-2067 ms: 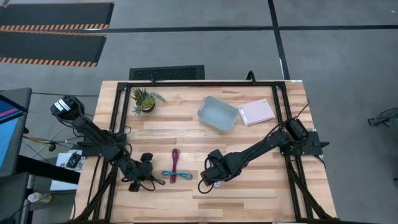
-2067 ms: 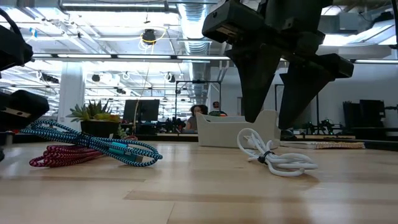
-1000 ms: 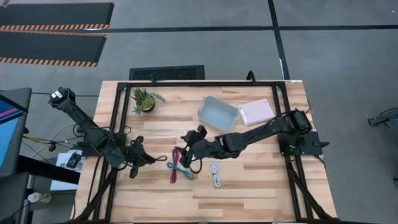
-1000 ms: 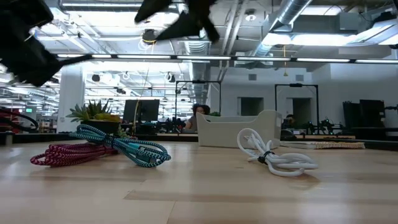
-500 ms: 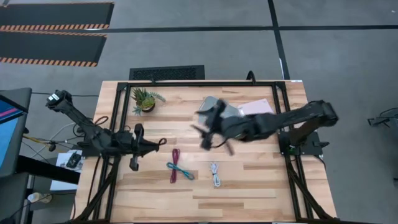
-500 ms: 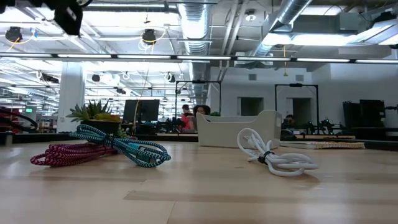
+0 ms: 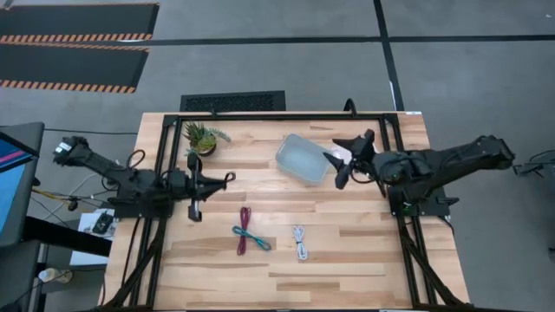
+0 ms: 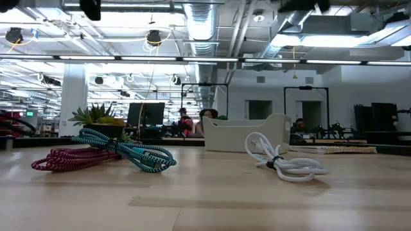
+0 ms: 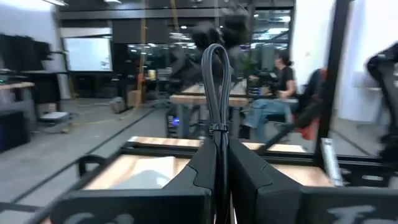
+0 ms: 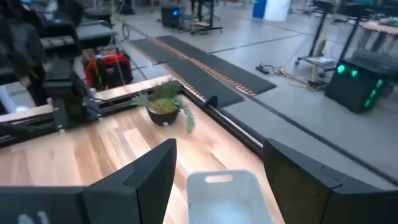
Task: Pick and place USB-C Cables
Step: Put the black USB cable into the grey bin
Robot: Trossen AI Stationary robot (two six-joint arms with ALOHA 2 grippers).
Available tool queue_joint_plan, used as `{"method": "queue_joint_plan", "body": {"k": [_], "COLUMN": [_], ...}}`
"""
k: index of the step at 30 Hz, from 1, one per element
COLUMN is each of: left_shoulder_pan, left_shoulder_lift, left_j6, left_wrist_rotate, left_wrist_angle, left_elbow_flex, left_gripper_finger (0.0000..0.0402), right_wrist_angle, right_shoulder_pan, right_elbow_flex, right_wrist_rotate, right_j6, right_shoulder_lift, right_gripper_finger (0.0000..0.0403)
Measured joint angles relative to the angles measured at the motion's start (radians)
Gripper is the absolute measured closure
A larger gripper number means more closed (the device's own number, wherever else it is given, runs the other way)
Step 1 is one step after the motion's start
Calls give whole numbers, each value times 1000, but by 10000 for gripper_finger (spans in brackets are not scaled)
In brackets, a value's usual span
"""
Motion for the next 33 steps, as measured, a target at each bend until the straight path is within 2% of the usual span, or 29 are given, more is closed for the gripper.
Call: {"method": "queue_joint_plan", "body": {"k": [3, 8, 14, 18, 21, 26, 33], "left_shoulder_pan": [114, 354, 635, 794, 896, 999, 1006], "left_shoulder_lift": [0, 31, 138, 235, 313, 468, 674], "left_j6": [16, 9, -16, -44, -84, -152, -132], "left_wrist_rotate": [101, 335, 689, 890, 1008, 1191, 1352], "left_wrist_angle": [-64, -128, -101, -12, 100, 181, 143], "left_elbow_flex": [54, 126, 157, 158, 158, 239, 444], "left_gripper_finger": [396, 396, 396, 396, 396, 396, 396], "right_wrist_angle": [184, 515, 808, 976, 1055, 1079, 1063], "right_shoulder_pan": [-18, -83, -217, -297, -343, -393, -414], "right_elbow_flex": [-146, -317, -399, -399, -381, -318, -243], "right_wrist_rotate": [0, -30, -265, -415, -485, -589, -634], "right_j6": [-9, -102, -136, -155, -158, -160, -184], "right_shoulder_lift": [-45, -23, 93, 181, 230, 283, 332], "right_gripper_finger": [138, 138, 138, 138, 138, 138, 138]}}
